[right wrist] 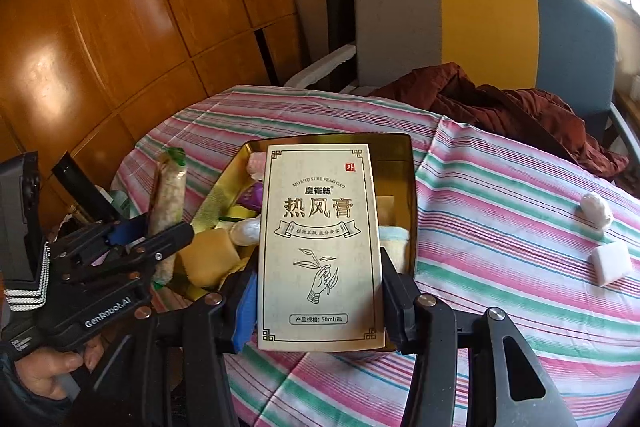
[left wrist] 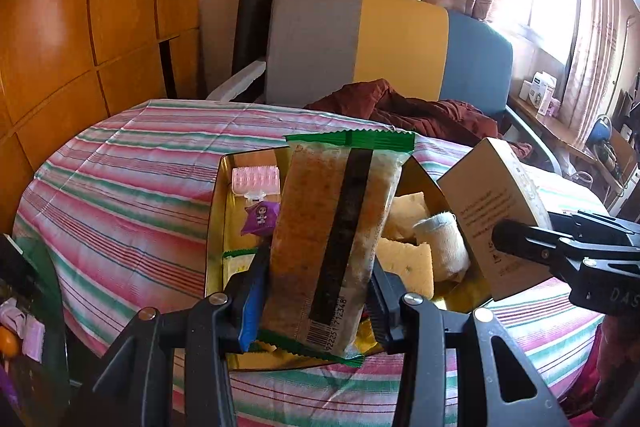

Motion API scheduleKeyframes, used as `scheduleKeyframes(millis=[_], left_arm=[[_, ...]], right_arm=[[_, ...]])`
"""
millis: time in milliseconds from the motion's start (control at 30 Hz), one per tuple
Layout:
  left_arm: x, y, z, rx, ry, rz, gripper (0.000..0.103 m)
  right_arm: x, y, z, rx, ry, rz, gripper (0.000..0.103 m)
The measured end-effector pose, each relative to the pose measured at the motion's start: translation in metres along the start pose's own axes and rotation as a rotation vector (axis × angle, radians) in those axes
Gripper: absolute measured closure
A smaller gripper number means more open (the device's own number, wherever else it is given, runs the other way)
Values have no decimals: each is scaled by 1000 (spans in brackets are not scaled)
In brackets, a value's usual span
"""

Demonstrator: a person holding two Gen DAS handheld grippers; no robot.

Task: Organize objects
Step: 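Carry the white box with right tool while left tool carries the snack bar to the tray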

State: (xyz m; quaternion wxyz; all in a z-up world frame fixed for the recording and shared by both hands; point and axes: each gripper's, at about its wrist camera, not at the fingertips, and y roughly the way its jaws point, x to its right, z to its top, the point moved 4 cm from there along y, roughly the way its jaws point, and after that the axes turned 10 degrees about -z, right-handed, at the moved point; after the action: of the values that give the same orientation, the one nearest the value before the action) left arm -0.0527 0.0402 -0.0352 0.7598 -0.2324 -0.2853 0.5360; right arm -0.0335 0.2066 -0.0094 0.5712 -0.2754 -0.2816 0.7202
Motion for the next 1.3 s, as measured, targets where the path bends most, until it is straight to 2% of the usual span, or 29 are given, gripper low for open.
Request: scheduleKeyframes(millis=[367, 733, 1033, 1300], left_arm=[[-20, 1, -5, -12, -55, -3, 59], [-49, 15, 6, -26, -133, -1, 59], [-52, 27, 18, -24, -123, 27, 59], [-52, 48, 27, -51, -134, -2, 59]], right_arm=[[-15, 2, 10, 10, -25, -9, 52], [-21, 33, 35, -18, -48, -27, 52], [-26, 55, 45, -35, -69, -25, 52], [-23, 77, 54, -62, -59, -36, 52]])
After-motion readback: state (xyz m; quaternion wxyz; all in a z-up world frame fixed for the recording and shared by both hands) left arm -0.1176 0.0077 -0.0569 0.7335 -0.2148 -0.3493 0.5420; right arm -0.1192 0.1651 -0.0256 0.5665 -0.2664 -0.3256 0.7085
